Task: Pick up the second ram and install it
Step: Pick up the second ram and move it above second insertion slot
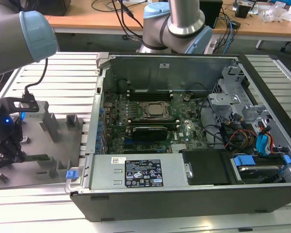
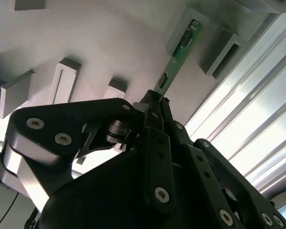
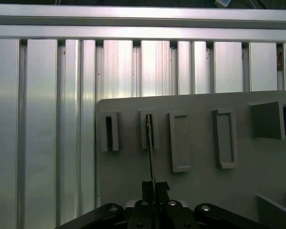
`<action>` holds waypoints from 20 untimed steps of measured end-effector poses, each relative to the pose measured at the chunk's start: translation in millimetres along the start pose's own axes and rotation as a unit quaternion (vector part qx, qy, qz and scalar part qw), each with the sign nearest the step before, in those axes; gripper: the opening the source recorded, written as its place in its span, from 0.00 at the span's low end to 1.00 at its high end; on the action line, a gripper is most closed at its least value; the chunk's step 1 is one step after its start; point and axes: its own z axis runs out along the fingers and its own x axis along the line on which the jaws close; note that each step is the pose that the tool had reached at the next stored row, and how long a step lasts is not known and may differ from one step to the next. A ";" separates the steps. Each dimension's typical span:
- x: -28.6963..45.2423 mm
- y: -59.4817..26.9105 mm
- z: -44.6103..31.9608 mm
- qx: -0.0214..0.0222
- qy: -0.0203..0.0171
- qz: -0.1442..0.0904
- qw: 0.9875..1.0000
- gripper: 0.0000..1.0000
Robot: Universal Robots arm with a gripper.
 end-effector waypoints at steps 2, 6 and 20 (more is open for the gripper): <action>-0.1 0.1 -2.6 0.000 0.000 0.000 1.000 0.14; -0.2 0.3 -7.4 0.000 0.000 0.000 1.000 0.14; -0.6 1.1 -25.2 0.000 0.000 0.000 1.000 0.14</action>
